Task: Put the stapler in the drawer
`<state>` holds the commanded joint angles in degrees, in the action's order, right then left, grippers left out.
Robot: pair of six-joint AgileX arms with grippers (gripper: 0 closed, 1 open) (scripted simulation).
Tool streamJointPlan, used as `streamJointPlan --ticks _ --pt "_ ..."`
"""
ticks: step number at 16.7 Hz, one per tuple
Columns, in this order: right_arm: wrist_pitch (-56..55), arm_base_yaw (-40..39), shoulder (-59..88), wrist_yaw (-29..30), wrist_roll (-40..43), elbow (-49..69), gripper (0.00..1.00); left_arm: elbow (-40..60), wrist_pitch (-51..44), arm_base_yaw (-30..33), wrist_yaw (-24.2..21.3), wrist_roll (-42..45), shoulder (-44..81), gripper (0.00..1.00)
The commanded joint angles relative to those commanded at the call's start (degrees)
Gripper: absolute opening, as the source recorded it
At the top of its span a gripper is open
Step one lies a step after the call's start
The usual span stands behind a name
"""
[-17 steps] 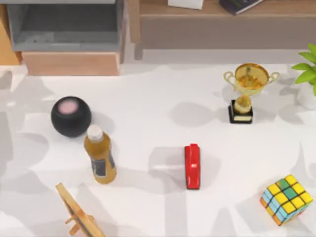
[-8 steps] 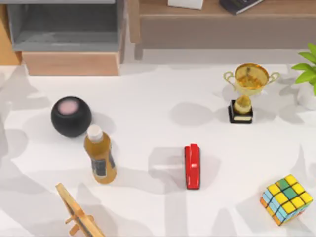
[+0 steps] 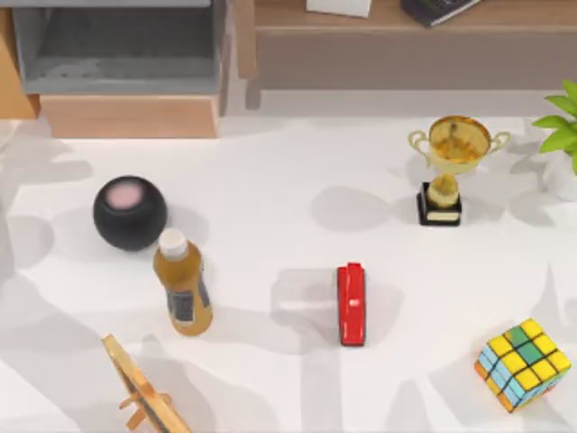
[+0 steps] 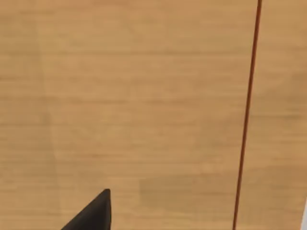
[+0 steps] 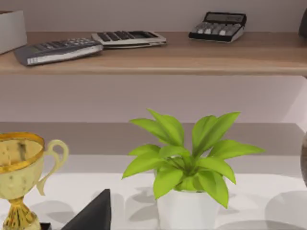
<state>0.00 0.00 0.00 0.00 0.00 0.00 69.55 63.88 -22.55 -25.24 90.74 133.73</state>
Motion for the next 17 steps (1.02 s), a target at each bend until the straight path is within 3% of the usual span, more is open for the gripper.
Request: streamJointPlan --ticks 3,16,17 --pt "0.0 0.0 0.0 0.0 0.0 0.0 1.0 0.04 -0.02 0.01 0.01 0.0 0.02 1.0" --pt "0.0 0.0 0.0 0.0 0.0 0.0 1.0 0.04 -0.02 0.01 0.01 0.0 0.02 0.02" --pt "0.0 0.0 0.0 0.0 0.0 0.0 1.0 0.04 -0.02 0.01 0.01 0.0 0.02 0.0"
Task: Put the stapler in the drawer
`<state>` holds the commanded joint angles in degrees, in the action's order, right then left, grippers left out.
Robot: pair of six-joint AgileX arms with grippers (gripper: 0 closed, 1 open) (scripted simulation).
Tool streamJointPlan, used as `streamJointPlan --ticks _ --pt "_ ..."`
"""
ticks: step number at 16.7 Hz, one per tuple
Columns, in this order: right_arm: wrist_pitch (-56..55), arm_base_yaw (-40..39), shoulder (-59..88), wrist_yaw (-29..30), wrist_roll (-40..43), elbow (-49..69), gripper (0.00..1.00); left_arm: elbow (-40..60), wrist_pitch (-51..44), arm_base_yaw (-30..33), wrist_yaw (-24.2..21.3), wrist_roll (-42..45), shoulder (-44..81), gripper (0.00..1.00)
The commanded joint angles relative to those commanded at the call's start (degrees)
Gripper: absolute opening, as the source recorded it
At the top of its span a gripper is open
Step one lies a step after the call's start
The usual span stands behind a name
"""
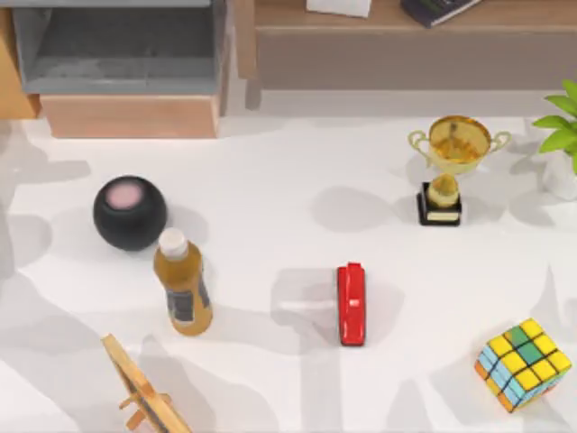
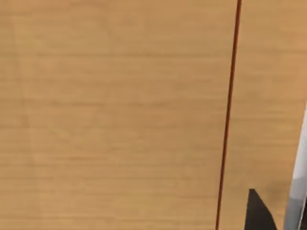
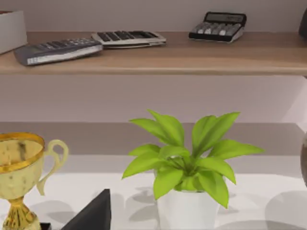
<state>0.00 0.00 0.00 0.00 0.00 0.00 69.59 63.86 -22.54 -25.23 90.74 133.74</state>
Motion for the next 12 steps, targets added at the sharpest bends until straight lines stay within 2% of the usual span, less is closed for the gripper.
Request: streamJointPlan --ticks 9,12 --pt "0.0 0.0 0.0 0.0 0.0 0.0 1.0 -0.26 -0.37 -0.3 -0.06 -0.3 0.34 0.0" --pt "0.0 0.0 0.0 0.0 0.0 0.0 1.0 -4.33 1.79 -1.31 -1.11 -0.36 -1.63 0.0"
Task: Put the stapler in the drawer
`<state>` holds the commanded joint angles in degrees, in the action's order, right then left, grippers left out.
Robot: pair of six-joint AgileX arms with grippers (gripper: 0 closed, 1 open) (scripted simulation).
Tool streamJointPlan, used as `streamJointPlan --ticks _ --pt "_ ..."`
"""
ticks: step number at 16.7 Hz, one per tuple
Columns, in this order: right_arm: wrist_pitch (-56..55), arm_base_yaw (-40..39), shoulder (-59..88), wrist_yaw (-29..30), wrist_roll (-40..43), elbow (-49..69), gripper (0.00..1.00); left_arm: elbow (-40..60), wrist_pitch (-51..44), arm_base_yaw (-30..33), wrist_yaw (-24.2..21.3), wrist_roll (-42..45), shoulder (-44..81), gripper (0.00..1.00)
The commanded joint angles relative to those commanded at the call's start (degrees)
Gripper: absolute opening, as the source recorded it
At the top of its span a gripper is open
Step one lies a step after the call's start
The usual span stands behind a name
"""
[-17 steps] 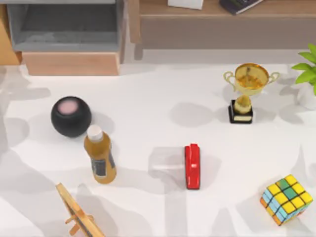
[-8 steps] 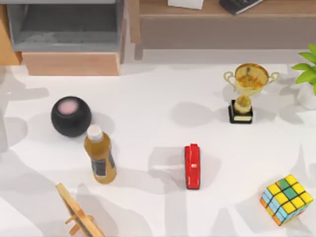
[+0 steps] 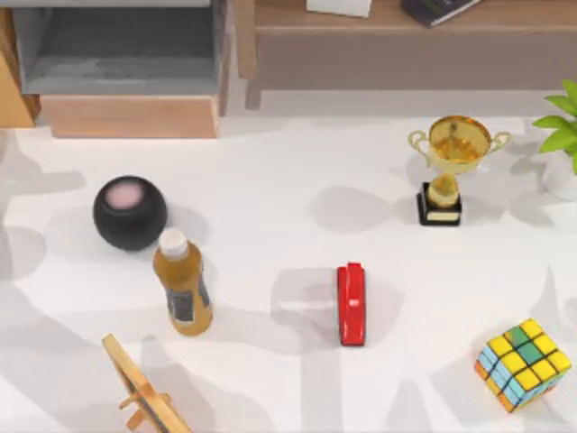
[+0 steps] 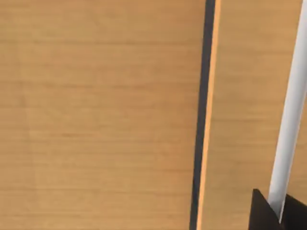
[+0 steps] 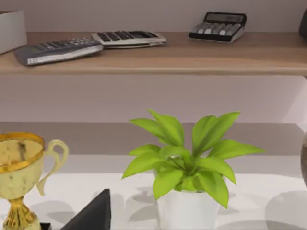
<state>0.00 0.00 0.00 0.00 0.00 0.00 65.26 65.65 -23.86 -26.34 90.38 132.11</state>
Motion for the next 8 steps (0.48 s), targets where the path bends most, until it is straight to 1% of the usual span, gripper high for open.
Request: streamJointPlan --ticks 5,8 --pt "0.0 0.0 0.0 0.0 0.0 0.0 1.0 -10.54 5.4 -2.59 -2.51 0.21 -4.53 0.0" --pt "0.0 0.0 0.0 0.0 0.0 0.0 1.0 -11.63 6.17 -2.95 -2.87 0.26 -5.14 0.0"
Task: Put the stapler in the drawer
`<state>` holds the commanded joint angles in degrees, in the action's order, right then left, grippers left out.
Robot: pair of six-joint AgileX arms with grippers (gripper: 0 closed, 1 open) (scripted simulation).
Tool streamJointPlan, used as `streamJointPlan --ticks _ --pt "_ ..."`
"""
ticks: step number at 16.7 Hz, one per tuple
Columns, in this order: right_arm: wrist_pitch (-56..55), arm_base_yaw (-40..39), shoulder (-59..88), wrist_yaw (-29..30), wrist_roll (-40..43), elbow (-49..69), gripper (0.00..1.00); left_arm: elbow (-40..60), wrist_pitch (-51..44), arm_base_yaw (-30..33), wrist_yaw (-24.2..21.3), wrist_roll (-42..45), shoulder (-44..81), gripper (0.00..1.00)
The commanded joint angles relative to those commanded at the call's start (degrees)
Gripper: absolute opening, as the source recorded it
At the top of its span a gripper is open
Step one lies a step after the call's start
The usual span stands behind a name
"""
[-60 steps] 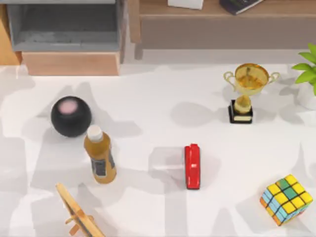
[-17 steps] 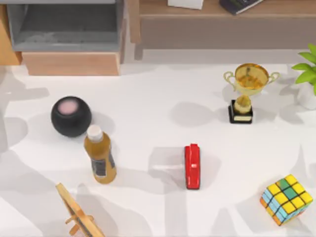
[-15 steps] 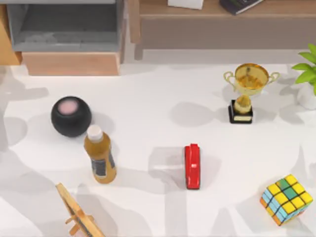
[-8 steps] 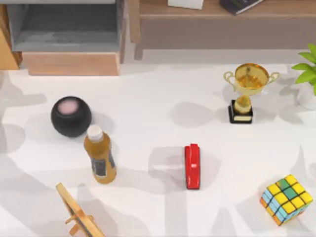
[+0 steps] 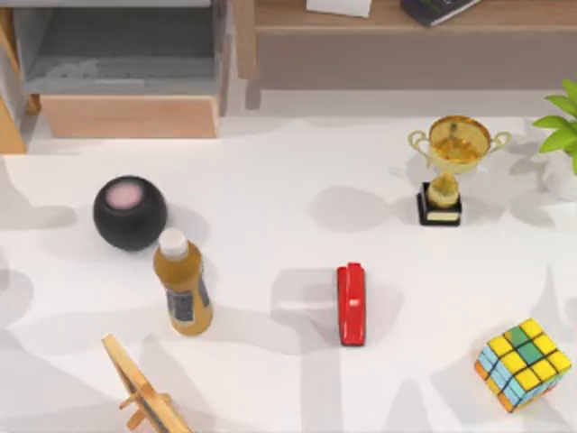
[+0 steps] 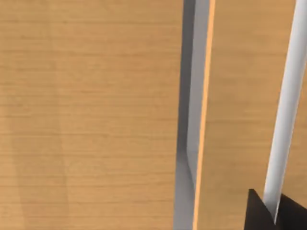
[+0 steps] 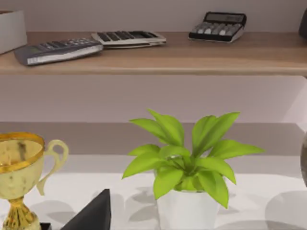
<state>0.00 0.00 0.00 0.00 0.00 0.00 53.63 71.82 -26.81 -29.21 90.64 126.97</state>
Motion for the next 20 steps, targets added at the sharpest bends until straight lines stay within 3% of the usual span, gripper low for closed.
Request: streamJointPlan --ticks 4,10,16,20 --pt "0.0 0.0 0.0 0.0 0.0 0.0 1.0 -0.73 0.39 -0.32 -0.13 0.01 -0.21 0.0" --pt "0.0 0.0 0.0 0.0 0.0 0.0 1.0 -12.09 6.35 -4.44 -4.39 0.18 -4.9 0.0" --pt "0.0 0.0 0.0 0.0 0.0 0.0 1.0 -13.62 7.51 -5.19 -5.18 0.37 -5.55 0.0" --pt "0.0 0.0 0.0 0.0 0.0 0.0 1.0 -19.03 10.69 -8.42 -8.38 0.61 -7.55 0.0"
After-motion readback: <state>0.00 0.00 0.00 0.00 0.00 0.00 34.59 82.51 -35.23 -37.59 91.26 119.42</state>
